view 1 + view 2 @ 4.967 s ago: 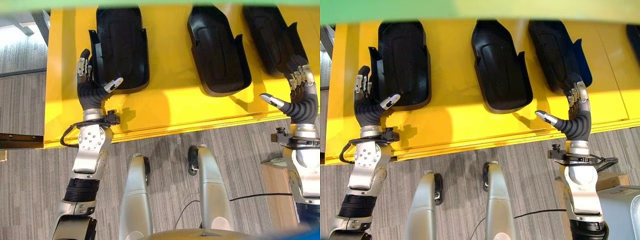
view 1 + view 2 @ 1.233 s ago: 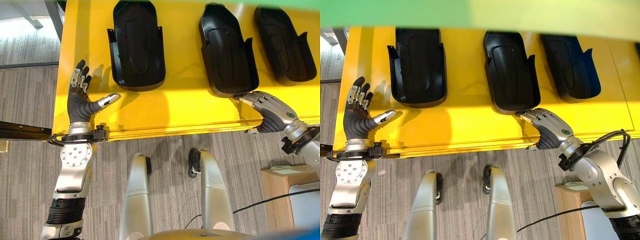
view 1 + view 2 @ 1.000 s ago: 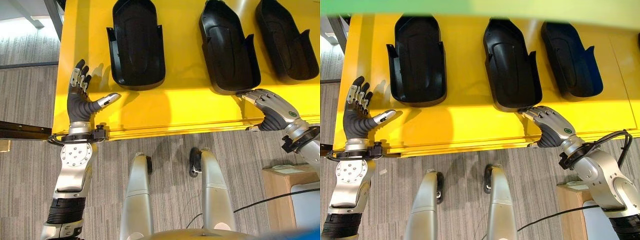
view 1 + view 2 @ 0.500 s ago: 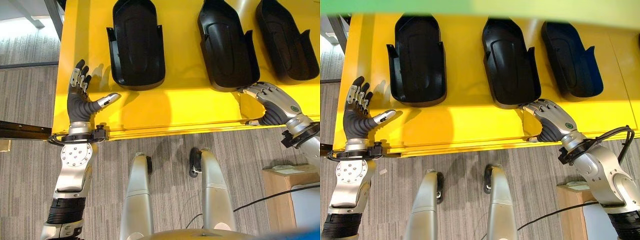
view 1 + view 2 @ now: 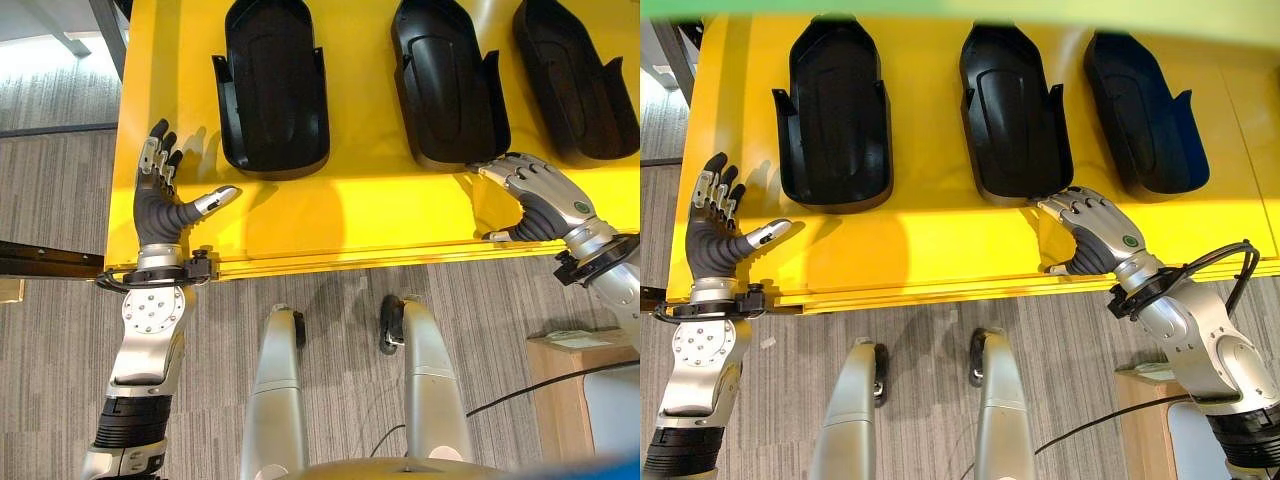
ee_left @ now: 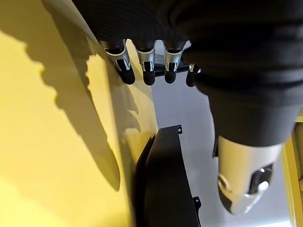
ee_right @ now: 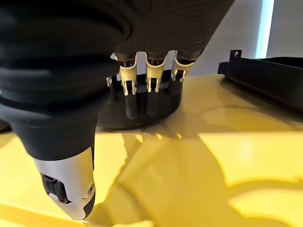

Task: Move parts from the plastic box to the shelf.

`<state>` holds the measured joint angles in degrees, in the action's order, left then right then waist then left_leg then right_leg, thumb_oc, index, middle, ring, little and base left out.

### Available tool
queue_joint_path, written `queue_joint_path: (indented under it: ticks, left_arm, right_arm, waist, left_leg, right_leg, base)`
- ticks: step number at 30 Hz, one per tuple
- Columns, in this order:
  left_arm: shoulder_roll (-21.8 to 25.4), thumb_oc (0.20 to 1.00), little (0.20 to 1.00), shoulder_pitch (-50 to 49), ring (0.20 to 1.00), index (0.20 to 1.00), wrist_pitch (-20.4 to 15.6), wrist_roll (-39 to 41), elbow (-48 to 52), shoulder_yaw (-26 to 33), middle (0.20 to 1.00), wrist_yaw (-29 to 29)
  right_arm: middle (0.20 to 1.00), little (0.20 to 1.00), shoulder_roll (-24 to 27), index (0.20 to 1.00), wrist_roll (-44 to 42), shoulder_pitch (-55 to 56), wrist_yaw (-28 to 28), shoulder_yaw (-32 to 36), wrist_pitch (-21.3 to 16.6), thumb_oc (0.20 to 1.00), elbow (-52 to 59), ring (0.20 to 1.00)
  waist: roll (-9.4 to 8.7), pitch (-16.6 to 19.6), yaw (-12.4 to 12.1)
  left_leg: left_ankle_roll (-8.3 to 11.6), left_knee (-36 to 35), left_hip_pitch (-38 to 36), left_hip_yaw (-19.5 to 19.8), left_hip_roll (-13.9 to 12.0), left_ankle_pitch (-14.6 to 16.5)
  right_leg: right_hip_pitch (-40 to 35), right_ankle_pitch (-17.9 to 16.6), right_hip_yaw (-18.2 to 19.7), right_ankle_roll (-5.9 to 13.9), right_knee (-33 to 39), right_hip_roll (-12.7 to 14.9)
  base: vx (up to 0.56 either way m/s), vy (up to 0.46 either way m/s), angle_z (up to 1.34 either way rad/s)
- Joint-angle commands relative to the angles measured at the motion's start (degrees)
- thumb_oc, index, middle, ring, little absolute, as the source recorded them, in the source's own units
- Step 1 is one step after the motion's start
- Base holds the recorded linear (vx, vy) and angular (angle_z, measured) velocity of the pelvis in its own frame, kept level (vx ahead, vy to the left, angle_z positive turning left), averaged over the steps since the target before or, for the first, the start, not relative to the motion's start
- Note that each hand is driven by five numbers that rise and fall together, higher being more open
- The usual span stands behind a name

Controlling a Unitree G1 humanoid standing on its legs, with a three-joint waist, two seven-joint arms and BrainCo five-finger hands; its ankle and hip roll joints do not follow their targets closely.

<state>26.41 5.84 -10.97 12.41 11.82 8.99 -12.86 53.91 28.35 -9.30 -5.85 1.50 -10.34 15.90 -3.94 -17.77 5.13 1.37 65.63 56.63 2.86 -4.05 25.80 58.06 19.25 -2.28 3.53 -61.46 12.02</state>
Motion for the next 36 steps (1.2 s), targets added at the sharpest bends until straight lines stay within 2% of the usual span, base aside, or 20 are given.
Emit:
queue_joint_path:
  ticks: [1, 9, 17, 21, 26, 31, 32, 33, 36]
  left_arm:
    - [-0.16, 1.000, 1.000, -1.69, 1.000, 1.000, -0.78, 0.05, -1.14, -0.70, 1.000, -0.72]
    - [-0.20, 1.000, 1.000, -1.54, 1.000, 1.000, -0.74, 0.11, -1.55, -0.69, 1.000, -1.01]
    - [-1.00, 1.000, 1.000, -3.20, 1.000, 1.000, -0.75, 2.26, -2.94, -2.24, 1.000, 1.04]
    - [-1.92, 1.000, 1.000, -5.84, 1.000, 1.000, -1.51, 7.39, -3.65, -4.76, 1.000, 3.97]
    - [-2.82, 1.000, 1.000, -11.24, 1.000, 1.000, -2.72, 14.56, -3.74, -7.54, 1.000, 7.53]
    - [-3.24, 1.000, 1.000, -14.09, 1.000, 1.000, -4.23, 19.50, -5.16, -9.77, 1.000, 9.45]
    - [-3.18, 1.000, 1.000, -14.07, 1.000, 1.000, -4.28, 19.52, -5.20, -9.81, 1.000, 9.46]
    - [-3.26, 1.000, 1.000, -14.04, 1.000, 1.000, -4.79, 20.65, -5.81, -10.62, 1.000, 9.26]
    - [-3.17, 1.000, 1.000, -13.50, 1.000, 1.000, -5.50, 21.73, -7.16, -12.08, 1.000, 9.90]
  right_arm:
    - [1.000, 1.000, -1.93, 1.000, -1.20, -4.76, 2.86, 0.21, 0.27, 1.000, 0.71, 1.000]
    - [1.000, 1.000, -2.94, 1.000, -2.18, -4.16, 2.95, -0.06, 0.52, 1.000, 0.56, 1.000]
    - [1.000, 1.000, -5.56, 1.000, -7.76, 3.61, 1.65, 2.58, 0.65, 1.000, 1.65, 1.000]
    - [1.000, 1.000, -9.06, 1.000, -20.35, 8.02, -0.94, 1.58, 0.15, 1.000, -0.58, 1.000]
    - [1.000, 1.000, -11.45, 1.000, -29.64, 13.63, -2.17, 2.79, -0.64, 1.000, -2.53, 1.000]
    - [1.000, 1.000, -17.86, 1.000, -43.23, 14.74, 0.04, 4.12, -2.59, 1.000, -5.94, 1.000]
    - [1.000, 1.000, -17.88, 1.000, -43.32, 14.76, 0.00, 4.16, -2.63, 1.000, -5.98, 1.000]
    - [1.000, 1.000, -21.06, 1.000, -47.58, 14.22, 1.36, 3.83, -3.33, 1.000, -6.43, 1.000]
    - [1.000, 1.000, -24.99, 1.000, -53.41, 13.78, 1.69, 2.86, -5.35, 1.000, -6.58, 1.000]
  waist:
    - [0.55, -0.56, -0.79]
    - [0.60, -0.83, -0.62]
    - [0.41, -1.12, 0.12]
    - [0.42, -1.31, 0.32]
    - [0.42, -1.53, 0.44]
    - [0.91, -2.24, 0.44]
    - [0.86, -2.40, 0.40]
    - [1.14, -2.54, 0.42]
    - [1.32, -2.99, 0.36]
  left_leg:
    - [0.21, 0.24, 1.92, 2.08, -2.22, -0.18]
    - [0.25, 0.48, 2.12, 2.14, -2.22, -0.25]
    - [0.59, -1.72, 0.52, 1.86, -2.21, -1.10]
    - [0.79, -1.94, -0.83, 1.86, -2.34, -1.31]
    - [1.08, -1.74, -4.09, 1.69, -2.39, -0.70]
    - [1.23, -2.75, -8.71, 1.46, -2.38, -0.60]
    - [1.23, -2.86, -8.96, 1.45, -2.38, -0.63]
    - [1.31, -4.01, -11.18, 1.19, -2.23, -0.93]
    - [1.14, -7.34, -15.43, 1.07, -1.96, -2.07]
  right_leg:
    - [-2.06, 1.79, 1.52, 0.63, 0.49, -0.69]
    - [-1.79, 1.91, 1.58, 0.56, 0.15, -0.69]
    - [-3.08, 1.30, 1.57, 0.62, 1.87, -1.02]
    - [-4.27, 1.30, 1.54, 0.65, 1.96, -1.14]
    - [-7.73, 1.89, 1.52, 0.80, 1.94, -1.22]
    - [-12.28, 1.76, 1.44, 1.14, 3.12, -1.12]
    - [-12.53, 1.73, 1.42, 1.13, 3.23, -1.12]
    - [-14.65, 1.40, 1.21, 1.23, 4.38, -1.03]
    - [-19.14, 0.38, 0.77, 1.15, 7.79, -1.07]
  base:
    - [0.00, 0.000, 0.00]
    - [0.00, 0.000, 0.00]
    - [0.00, 0.000, 0.00]
    - [-0.01, -0.016, 0.00]
    - [-0.01, -0.010, 0.01]
    - [0.00, 0.000, 0.00]
    - [0.00, 0.000, 0.00]
    - [0.00, 0.000, 0.00]
    - [-0.03, -0.002, 0.00]
